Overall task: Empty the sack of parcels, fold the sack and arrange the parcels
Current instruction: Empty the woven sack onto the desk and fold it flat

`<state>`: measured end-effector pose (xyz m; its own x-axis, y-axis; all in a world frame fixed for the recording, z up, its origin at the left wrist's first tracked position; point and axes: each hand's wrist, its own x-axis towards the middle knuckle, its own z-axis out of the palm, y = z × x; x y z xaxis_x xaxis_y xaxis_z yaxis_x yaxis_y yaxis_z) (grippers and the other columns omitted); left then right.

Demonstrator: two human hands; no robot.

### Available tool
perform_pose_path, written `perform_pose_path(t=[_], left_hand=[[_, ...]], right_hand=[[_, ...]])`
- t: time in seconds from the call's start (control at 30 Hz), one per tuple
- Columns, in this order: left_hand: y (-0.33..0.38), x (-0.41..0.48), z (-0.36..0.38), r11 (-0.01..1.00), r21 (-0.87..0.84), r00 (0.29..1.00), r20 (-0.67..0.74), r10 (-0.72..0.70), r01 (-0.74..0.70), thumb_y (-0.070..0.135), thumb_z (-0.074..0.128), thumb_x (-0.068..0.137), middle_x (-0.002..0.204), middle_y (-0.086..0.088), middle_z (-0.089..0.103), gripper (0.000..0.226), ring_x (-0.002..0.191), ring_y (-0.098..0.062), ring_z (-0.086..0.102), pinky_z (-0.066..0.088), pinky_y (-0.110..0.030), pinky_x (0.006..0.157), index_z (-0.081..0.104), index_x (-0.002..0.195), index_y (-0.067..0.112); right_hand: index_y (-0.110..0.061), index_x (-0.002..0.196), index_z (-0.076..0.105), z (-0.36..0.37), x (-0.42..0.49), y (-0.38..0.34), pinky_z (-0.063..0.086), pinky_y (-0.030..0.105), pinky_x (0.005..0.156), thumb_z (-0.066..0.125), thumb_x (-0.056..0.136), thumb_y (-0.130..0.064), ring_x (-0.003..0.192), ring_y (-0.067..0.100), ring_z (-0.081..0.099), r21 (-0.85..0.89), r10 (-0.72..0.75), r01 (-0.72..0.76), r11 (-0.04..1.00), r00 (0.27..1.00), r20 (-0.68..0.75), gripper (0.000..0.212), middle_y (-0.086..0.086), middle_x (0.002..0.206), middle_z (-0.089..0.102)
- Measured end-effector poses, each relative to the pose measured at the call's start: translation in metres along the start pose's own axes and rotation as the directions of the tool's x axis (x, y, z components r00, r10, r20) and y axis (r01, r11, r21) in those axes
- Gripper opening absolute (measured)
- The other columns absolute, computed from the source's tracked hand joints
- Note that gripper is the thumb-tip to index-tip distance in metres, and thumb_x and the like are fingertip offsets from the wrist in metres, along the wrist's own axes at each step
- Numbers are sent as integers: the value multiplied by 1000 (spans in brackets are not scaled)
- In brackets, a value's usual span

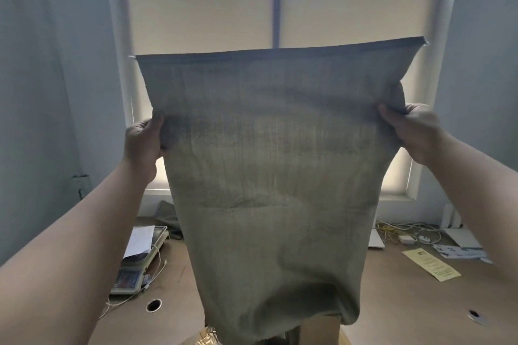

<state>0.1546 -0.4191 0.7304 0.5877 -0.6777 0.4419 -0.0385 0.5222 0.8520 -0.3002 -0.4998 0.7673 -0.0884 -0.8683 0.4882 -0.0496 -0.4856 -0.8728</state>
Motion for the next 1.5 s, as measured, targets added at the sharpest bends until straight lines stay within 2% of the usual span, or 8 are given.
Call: perform_pose_path(t=[0.3,0.5,0.7,0.83,0.93,1.17,1.33,1.5], left_hand=[[18,5,4,999,35,992,-115,45,-41,36,71,88,74,-5,50,27,67,-22,45,46,-19,44,65,67,19],[25,15,-6,993,65,993,-64,99,-94,22,64,95,87,3,56,29,70,-12,58,51,-24,50,56,121,34],[25,13,-9,972,171,986,61,154,-162,15,56,101,85,12,65,25,63,2,59,49,-17,48,73,88,29],[26,18,-22,983,120,964,243,109,-141,7,65,95,96,7,72,22,81,-4,64,56,-24,73,74,105,24],[27,21,-28,967,194,962,247,117,-167,1,68,90,80,16,74,27,68,2,62,53,-14,63,75,99,26],[29,18,-22,925,295,966,170,197,-240,0,75,83,62,22,71,29,55,6,59,43,-20,60,75,86,29],[30,17,-19,918,261,953,122,276,-300,1,82,76,60,18,71,28,57,6,63,50,-10,64,77,68,28],[31,18,-24,940,190,945,223,240,-283,6,73,86,83,7,68,28,77,-2,61,46,-16,80,73,70,28]], right_hand=[[-14,78,62,5,12,-11,47,13,41,68,93,-24,43,-2,58,-93,-17,5,996,992,-122,19,-5,65,69],[-41,137,43,-4,19,-20,53,40,96,72,82,-36,119,23,58,-142,-138,128,982,988,-68,62,5,144,48],[-29,86,70,0,9,-33,56,33,80,64,94,-14,86,18,64,-108,-186,183,977,983,-11,19,0,96,71],[-13,101,72,-14,4,-41,58,16,72,62,94,-6,72,6,69,2,-91,92,996,982,164,14,-7,77,75],[-10,102,73,-25,-1,-47,59,17,73,66,84,2,76,8,72,26,-56,51,998,954,293,22,-3,81,77],[-20,86,79,-36,4,-34,55,15,77,91,27,-67,77,4,70,-161,-144,178,971,969,203,76,-7,82,78],[6,120,65,-35,3,-37,54,9,75,71,81,9,75,5,66,-302,-56,157,940,947,316,40,16,105,70],[10,110,66,-41,-1,-37,51,6,65,70,85,4,83,18,58,-400,-85,182,898,965,249,25,16,97,66]])
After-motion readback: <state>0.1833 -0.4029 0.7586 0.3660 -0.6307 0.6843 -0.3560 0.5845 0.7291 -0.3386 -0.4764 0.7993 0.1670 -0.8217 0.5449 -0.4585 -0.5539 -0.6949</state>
